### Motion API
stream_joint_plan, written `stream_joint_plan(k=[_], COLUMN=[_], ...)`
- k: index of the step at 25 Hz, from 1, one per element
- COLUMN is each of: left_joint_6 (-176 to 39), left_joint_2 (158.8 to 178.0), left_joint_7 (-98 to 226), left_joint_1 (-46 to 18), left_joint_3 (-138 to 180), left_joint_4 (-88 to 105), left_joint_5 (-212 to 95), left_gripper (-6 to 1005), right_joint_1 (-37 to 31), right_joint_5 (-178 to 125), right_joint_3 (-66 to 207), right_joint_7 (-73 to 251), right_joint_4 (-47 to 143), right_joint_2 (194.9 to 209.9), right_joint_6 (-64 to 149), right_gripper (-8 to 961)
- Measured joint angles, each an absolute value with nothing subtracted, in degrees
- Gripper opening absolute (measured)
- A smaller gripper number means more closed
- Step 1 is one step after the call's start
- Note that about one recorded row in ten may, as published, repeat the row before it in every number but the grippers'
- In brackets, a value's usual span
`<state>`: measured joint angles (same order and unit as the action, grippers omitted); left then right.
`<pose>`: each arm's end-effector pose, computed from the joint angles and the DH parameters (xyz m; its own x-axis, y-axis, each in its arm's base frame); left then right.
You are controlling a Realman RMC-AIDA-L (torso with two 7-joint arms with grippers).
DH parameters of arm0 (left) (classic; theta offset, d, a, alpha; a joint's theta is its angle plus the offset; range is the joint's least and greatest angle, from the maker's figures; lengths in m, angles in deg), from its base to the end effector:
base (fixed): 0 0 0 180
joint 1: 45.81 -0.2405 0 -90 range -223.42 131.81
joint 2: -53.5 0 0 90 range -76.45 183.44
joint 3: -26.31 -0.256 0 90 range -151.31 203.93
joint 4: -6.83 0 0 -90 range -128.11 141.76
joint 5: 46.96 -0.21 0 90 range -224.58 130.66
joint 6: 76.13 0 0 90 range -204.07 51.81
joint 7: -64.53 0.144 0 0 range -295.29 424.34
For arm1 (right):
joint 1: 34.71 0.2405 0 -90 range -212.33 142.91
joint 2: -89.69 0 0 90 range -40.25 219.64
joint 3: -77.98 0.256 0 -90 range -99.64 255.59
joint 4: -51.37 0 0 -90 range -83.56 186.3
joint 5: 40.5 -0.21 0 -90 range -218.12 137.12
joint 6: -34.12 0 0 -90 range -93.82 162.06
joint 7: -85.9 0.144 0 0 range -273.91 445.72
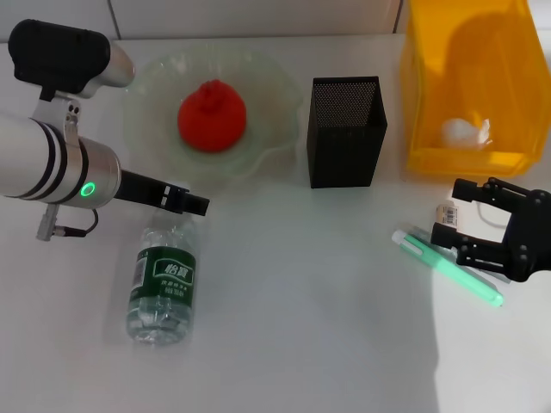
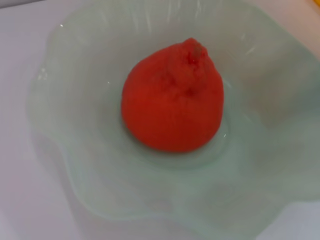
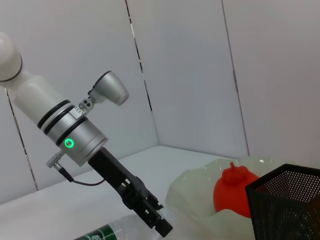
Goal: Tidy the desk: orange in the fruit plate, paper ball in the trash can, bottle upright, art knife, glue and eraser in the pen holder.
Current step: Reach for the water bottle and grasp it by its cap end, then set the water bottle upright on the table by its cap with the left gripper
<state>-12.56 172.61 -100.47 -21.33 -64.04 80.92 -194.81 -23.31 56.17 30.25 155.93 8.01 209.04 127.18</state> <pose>-0.2191 0.3561 -0.0329 0.5952 0.7942 0.1226 0.7106 -0.4489 -0.5417 0.3069 0.2556 0.0195 0.7263 -0.2528 -0.6392 -0.5006 -0.8318 -0.2399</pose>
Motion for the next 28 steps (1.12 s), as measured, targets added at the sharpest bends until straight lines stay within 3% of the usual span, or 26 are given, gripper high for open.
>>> stream_joint_plan(k=[5, 10, 16, 28], left_joint_6=[-10.3, -7.0, -3.3, 1.5], left_joint_2=[172.36, 172.33, 172.34, 172.21], left_joint_7=[-100.4, -100.0, -99.9, -92.9], left_joint_1=[-19.9, -19.7, -22.6, -30.8], left_joint_3=[-63.9, -65.6, -67.9, -66.7], left_joint_4=[79.4, 80.9, 88.2, 109.7], left_joint_5=[-194.8, -196.4, -196.6, -190.6], left_gripper=[819, 603, 440, 439], right_joint_1=[-23.3, -23.3, -23.6, -24.2], right_joint_5=[56.2, 56.2, 56.2, 56.2], right_joint_3=[30.2, 30.3, 30.3, 30.3], right_joint_7=[156.1, 156.1, 156.2, 156.2], right_joint_4=[8.2, 8.3, 8.3, 8.3], right_joint_2=[209.04, 209.04, 209.04, 209.04], right_joint_6=[127.2, 127.2, 127.8, 128.7], right_gripper=[790, 789, 789, 790])
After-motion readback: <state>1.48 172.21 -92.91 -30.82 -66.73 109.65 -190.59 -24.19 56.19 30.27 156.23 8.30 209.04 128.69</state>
